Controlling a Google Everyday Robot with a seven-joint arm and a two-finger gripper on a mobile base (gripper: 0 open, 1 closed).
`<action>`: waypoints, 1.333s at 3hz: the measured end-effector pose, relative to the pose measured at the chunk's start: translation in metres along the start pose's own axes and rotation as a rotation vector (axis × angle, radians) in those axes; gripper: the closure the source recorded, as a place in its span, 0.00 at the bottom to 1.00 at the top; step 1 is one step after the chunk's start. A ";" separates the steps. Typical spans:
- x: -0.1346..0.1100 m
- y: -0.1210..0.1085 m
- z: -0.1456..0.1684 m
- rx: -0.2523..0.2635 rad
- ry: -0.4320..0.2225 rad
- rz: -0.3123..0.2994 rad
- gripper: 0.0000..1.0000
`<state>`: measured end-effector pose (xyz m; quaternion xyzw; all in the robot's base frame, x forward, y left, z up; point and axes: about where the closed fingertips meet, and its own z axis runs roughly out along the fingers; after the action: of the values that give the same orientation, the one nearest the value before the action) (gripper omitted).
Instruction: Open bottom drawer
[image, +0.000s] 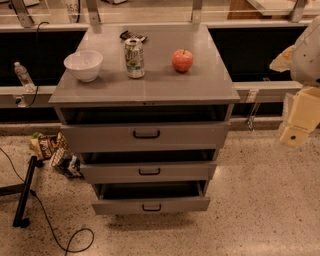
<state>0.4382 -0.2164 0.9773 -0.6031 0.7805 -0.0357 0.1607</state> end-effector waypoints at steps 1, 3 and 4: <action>0.000 0.000 0.000 0.000 0.000 0.000 0.00; -0.038 0.003 0.134 -0.081 -0.297 -0.032 0.00; -0.056 0.011 0.206 -0.103 -0.498 -0.054 0.00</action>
Offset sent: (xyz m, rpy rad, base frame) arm 0.0639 0.0559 -0.0963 0.3105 -0.1050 0.1394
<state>0.5011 -0.1312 0.7917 -0.6214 0.7011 0.1497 0.3161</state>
